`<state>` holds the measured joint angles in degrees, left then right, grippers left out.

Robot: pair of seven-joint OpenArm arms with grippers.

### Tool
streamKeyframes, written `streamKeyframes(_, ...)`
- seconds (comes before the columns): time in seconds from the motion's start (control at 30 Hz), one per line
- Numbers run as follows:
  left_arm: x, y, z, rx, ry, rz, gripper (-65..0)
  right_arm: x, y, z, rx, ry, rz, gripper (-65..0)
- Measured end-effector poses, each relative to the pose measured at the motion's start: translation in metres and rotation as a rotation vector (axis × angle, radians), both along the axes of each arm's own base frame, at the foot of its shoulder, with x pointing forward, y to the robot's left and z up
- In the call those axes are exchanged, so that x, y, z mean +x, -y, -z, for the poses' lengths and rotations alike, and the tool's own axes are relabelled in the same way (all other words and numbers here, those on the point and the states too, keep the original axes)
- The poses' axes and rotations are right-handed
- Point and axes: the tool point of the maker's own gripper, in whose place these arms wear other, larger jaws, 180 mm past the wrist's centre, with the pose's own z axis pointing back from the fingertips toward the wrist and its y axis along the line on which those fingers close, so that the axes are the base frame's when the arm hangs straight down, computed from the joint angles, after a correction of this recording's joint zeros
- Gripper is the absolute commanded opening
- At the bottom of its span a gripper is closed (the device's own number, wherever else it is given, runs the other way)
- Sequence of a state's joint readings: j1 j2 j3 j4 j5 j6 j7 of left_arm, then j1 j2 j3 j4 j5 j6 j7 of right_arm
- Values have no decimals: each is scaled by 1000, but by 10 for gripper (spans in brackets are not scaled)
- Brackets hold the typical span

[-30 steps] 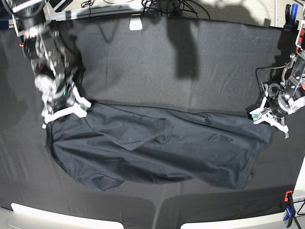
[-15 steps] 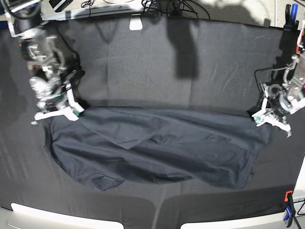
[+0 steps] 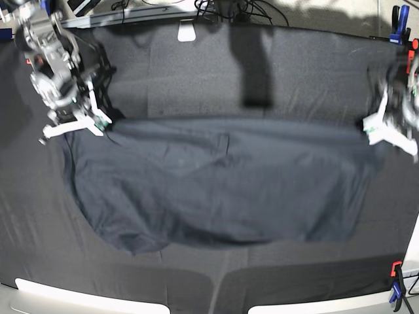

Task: Layout the t-shirt on the table in an organized manner, then fold the t-shirt properly
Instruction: 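Pull the folded edge with both grippers away from the hem to flatten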

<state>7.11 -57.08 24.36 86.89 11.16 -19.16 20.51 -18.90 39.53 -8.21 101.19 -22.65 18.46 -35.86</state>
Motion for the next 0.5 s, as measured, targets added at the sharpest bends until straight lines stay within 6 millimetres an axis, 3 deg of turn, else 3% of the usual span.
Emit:
streamKeyframes(0.23, -39, 2, 2, 36, -53, 36, -650, -42, 4, -2, 11, -39, 16, -650)
streamKeyframes(0.37, -76, 17, 11, 26, -121, 79, -650, -65, 13, 2, -7, -82, 34, -650)
streamKeyframes(0.5, -98, 23, 16, 18, -159, 93, -650, -88, 13, 9, -12, -136, 33, -650)
